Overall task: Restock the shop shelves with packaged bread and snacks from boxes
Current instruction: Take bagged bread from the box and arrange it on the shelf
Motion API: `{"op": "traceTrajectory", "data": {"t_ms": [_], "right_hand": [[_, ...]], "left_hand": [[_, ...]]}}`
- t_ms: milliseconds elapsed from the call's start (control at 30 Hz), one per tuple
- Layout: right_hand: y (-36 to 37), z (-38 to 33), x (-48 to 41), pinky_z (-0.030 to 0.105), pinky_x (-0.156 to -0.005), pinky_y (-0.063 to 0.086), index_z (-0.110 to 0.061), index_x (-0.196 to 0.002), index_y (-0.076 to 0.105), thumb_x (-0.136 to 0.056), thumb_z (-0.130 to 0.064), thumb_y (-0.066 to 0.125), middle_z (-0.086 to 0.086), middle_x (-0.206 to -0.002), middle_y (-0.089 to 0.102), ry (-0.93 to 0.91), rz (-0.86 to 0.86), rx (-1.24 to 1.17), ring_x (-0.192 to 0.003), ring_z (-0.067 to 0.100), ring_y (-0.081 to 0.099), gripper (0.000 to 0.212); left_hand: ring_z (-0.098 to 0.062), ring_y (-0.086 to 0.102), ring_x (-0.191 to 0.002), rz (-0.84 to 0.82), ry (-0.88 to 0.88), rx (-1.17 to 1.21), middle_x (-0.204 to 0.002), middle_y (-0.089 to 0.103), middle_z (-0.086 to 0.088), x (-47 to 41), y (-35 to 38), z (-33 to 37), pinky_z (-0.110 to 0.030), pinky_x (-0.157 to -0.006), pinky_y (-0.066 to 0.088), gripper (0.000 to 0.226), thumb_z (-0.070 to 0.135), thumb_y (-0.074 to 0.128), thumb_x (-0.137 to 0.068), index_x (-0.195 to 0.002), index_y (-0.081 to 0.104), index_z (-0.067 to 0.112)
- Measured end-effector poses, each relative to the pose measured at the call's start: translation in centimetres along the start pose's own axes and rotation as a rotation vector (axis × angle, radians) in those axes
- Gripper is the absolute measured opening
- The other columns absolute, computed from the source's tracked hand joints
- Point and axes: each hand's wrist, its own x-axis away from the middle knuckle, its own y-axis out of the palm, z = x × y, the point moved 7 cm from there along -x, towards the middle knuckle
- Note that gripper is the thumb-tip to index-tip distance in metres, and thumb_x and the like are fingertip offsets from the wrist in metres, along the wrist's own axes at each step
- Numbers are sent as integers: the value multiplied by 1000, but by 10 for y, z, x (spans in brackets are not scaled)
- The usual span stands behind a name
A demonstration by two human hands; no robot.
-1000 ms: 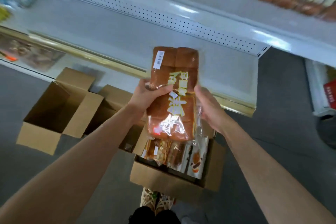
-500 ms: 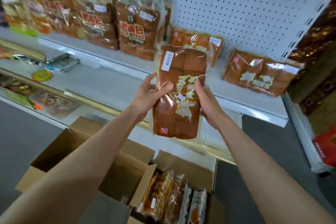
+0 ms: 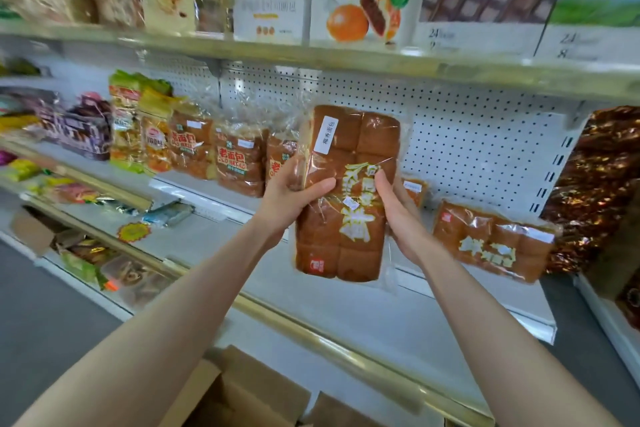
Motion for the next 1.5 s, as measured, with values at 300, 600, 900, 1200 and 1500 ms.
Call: {"op": "traceTrajectory", "data": {"t_ms": [300, 600, 900, 1200, 1500], "right_hand": [[28, -47, -8, 41, -109, 41, -39, -144, 37, -44, -91, 64, -12, -140, 52, -105, -38, -25, -124, 10, 54, 116], [105, -72, -13, 47, -108, 42, -47, -138, 39, -52, -92, 58, -12, -138, 55, -98, -79, 18, -123, 15, 56, 99], [187, -82, -8, 45, -111, 36, -44, -145, 31, -42, -100, 48, -15, -139, 48, -103, -13, 63, -126, 14, 49, 118], [161, -86, 28, 41, -86, 53, -41, -117, 48, -55, -87, 60, -13, -117, 62, -86, 145, 16, -107, 12, 61, 79], [14, -84, 87, 45, -84, 57, -31, -129, 46, -45, -71, 80, -2, -118, 68, -75, 294, -92, -99, 18, 70, 99]], "left_hand": [[-23, 69, -102, 23, 102, -10, -112, 72, -3, 3, -18, 52, -38, -84, 57, 53, 26, 80, -69, -118, 58, 29], [-19, 69, -103, 82, 147, 5, -114, 71, -1, 19, -89, 91, -36, -85, 57, 57, 15, 75, -79, -130, 54, 24], [-20, 72, -93, 81, 126, 38, -106, 74, -4, 30, -169, 120, -34, -77, 59, 41, 11, 76, -78, -110, 59, 29], [-28, 73, -85, -8, 39, 71, -98, 75, -9, 31, -153, 108, -40, -74, 60, 54, 11, 81, -70, -118, 59, 16], [-26, 73, -82, -207, -36, 56, -95, 76, -7, 43, -1, 76, -35, -68, 60, 48, 11, 80, -74, -118, 60, 15]]}}
